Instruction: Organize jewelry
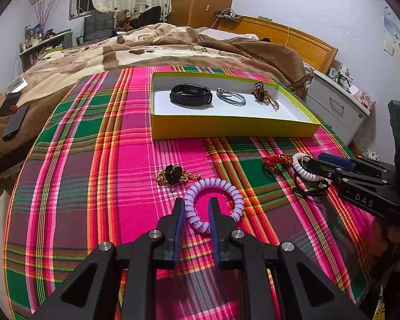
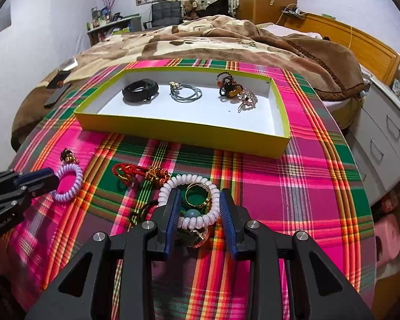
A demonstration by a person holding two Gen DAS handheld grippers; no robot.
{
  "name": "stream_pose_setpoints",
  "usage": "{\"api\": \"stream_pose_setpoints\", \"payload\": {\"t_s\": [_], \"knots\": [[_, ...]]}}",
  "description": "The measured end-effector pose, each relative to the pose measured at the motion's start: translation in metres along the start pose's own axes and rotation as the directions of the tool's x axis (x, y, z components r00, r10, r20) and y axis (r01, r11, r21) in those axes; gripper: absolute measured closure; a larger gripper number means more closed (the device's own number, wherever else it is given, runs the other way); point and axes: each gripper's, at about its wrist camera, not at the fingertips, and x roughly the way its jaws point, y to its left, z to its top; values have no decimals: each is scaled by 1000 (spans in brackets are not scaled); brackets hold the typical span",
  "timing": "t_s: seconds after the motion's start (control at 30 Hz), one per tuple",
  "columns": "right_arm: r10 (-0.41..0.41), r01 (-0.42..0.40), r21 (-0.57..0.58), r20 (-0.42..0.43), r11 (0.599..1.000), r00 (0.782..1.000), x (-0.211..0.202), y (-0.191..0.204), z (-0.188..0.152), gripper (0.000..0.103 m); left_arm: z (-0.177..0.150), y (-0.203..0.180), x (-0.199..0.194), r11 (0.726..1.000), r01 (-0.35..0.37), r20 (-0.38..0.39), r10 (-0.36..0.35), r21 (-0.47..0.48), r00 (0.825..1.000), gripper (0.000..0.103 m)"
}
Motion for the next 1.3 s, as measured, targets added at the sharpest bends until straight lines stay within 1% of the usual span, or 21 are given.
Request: {"api": "stream_pose_setpoints", "payload": {"t_s": [0.13,0.27,0.37,0.5,0.63,0.83,0.87,0.9,0.97,1.03,1.07,1.1,1.3], "knots": [[-29,30,-50,15,998,999,-5,5,2,72,0,0,0,1000,1,0,-1,-3,1000,86],[-9,11,-86,20,996,1000,-7,11,3,72,0,-1,1,1000,2,-2,-2,-6,1000,86],[9,-10,-85,-14,996,1000,1,11,2,72,0,0,1,1000,3,0,-3,-5,1000,86],[27,-29,-68,-23,997,999,4,8,3,72,0,0,1,1000,4,-3,-4,-8,1000,86],[17,-19,-71,-36,997,999,8,6,6,72,-1,-1,1,1000,5,-4,-5,-9,1000,86],[-10,6,-114,-40,993,999,11,13,8,72,-1,-1,1,1000,3,-9,-3,-8,1000,86],[-16,11,-122,-40,992,999,11,14,8,73,-1,-1,2,1000,4,-11,-4,-8,1000,86],[-27,22,-135,-38,991,999,11,15,7,76,-1,-1,2,1000,4,-13,-4,-7,1000,86],[-46,40,-156,-34,987,998,11,18,6,79,-1,-1,3,1000,2,-16,-2,-7,1000,86],[-61,55,-170,-30,984,998,12,20,5,84,-1,-1,4,1000,-4,-23,3,-6,1000,86],[-70,63,-176,-33,982,997,13,21,5,87,-1,-2,5,1000,-8,-24,8,-5,1000,86],[-76,67,-178,-42,982,996,16,21,3,97,-1,-3,5,1000,-14,-25,14,-2,1000,86],[-50,47,-142,-19,989,999,13,16,-1,98,-1,-8,7,999,-45,-28,46,26,999,86]]}}
